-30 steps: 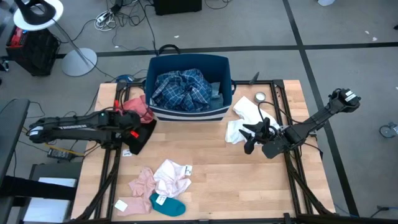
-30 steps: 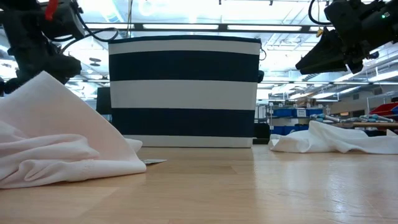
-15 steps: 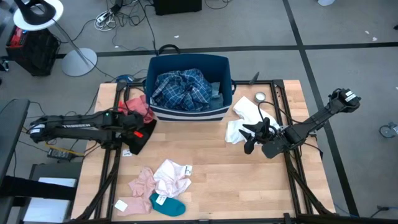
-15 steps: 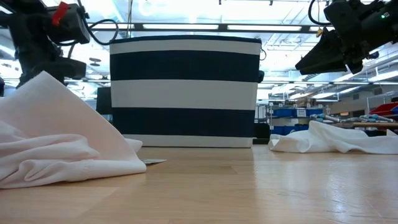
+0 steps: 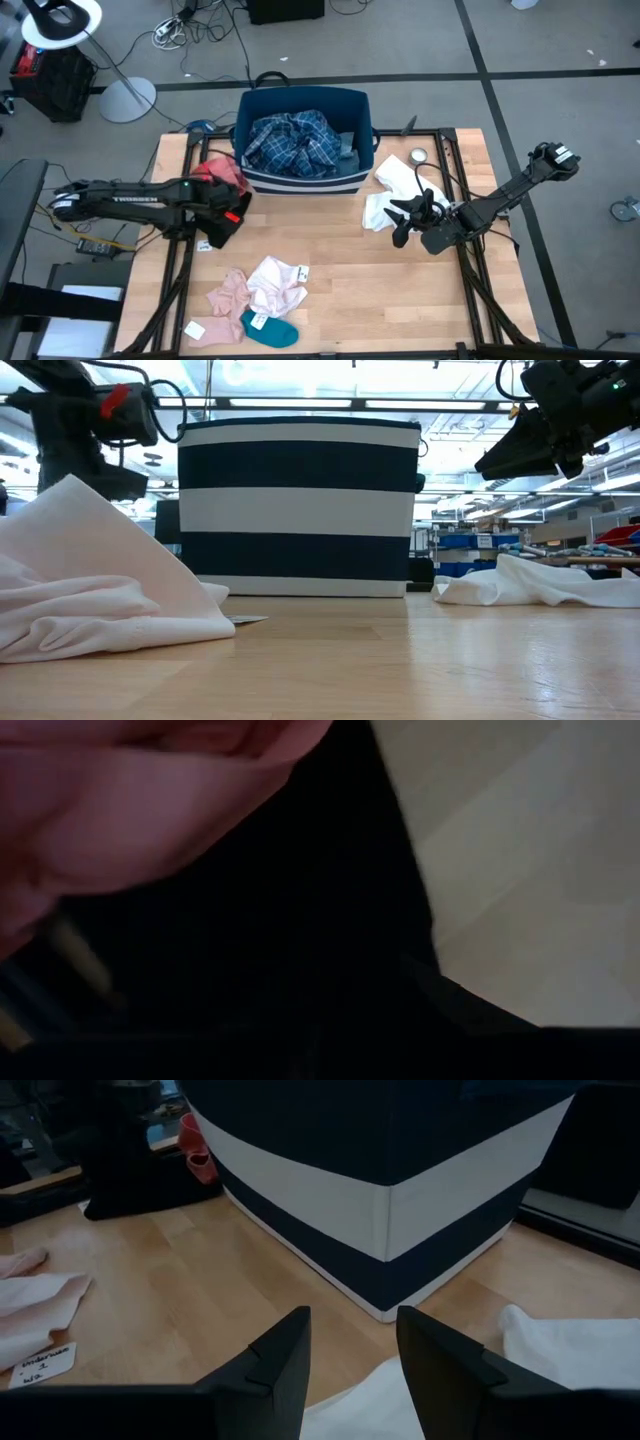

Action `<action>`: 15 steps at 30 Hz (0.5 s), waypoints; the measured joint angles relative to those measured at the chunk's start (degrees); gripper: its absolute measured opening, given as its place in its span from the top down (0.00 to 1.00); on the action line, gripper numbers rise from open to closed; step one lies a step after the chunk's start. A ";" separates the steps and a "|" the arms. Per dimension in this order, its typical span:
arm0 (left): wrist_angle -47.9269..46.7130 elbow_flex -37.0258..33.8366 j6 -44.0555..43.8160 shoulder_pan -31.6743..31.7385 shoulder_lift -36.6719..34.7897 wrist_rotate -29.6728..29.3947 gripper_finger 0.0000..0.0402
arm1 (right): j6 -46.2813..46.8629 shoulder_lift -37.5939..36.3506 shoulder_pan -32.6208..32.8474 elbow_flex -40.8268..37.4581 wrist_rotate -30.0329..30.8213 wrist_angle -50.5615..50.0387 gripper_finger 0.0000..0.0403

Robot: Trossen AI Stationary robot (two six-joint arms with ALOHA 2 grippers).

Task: Sort clothes
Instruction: Put the black underwear into the blue laundry bin

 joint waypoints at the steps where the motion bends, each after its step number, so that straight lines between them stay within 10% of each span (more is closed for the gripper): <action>1: 1.36 0.00 0.00 0.00 0.90 -0.02 0.74 | -0.02 0.00 0.00 0.00 0.00 0.00 0.63; 15: 20.70 -8.77 -1.28 0.04 9.35 -0.02 0.74 | -0.13 -0.01 0.00 0.00 -0.24 0.15 0.63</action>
